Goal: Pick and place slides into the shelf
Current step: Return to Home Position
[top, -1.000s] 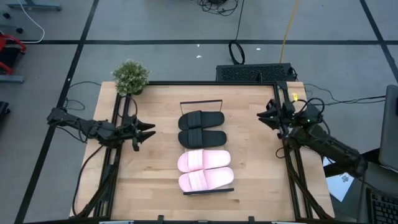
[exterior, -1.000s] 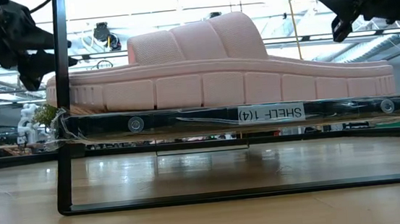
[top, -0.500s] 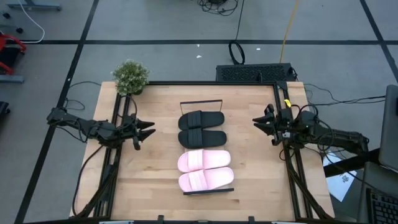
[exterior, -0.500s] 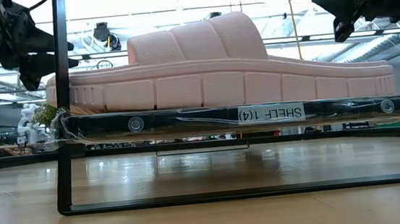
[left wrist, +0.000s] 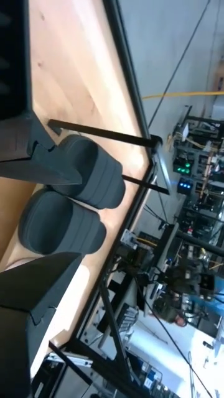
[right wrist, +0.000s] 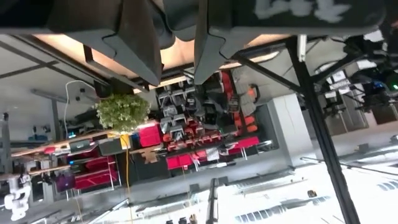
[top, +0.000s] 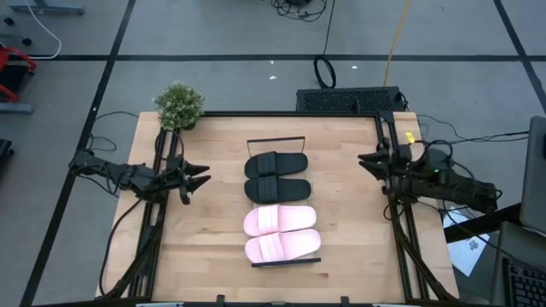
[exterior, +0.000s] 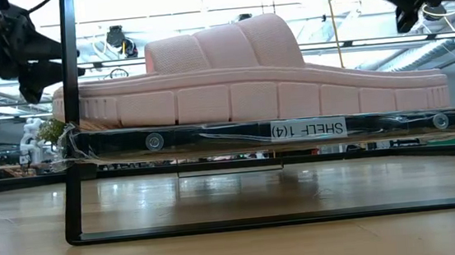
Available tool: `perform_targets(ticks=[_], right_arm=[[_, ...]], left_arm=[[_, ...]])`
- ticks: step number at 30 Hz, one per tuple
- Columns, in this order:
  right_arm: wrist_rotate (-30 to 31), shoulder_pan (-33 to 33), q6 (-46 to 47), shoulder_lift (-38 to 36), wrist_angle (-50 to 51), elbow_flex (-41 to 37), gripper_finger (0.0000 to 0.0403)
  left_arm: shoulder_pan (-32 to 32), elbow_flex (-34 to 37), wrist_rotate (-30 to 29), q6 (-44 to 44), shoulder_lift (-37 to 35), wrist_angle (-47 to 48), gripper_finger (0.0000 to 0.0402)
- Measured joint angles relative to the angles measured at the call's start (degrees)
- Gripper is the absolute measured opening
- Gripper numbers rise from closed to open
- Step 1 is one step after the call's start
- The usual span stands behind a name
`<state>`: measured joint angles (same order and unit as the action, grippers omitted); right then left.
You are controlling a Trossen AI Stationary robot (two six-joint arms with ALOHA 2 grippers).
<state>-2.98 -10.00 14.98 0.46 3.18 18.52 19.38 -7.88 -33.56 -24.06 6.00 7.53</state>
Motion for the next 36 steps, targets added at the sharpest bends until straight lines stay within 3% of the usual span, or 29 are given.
perform_targets(ticks=[6,24,31,36], right_arm=[[0.0,0.0,-0.9,-0.3,-8.2,-7.1,0.0086],[-0.2,0.0,-1.4,-0.3,-14.1,-13.6,0.0086],[-4.7,0.0,-2.9,-0.3,-13.5,-13.7,0.0086],[-4.8,0.0,-2.2,-0.3,-11.4,-13.7,0.0086]], left_arm=[[1.2,0.0,-2.5,2.6,0.0,-1.1,0.0184],[1.6,0.0,-2.5,4.9,0.0,-1.2,0.0184],[1.6,0.0,6.0,10.1,0.0,-4.4,0.0184],[1.6,3.1,6.9,7.4,0.1,-4.3,0.0184]])
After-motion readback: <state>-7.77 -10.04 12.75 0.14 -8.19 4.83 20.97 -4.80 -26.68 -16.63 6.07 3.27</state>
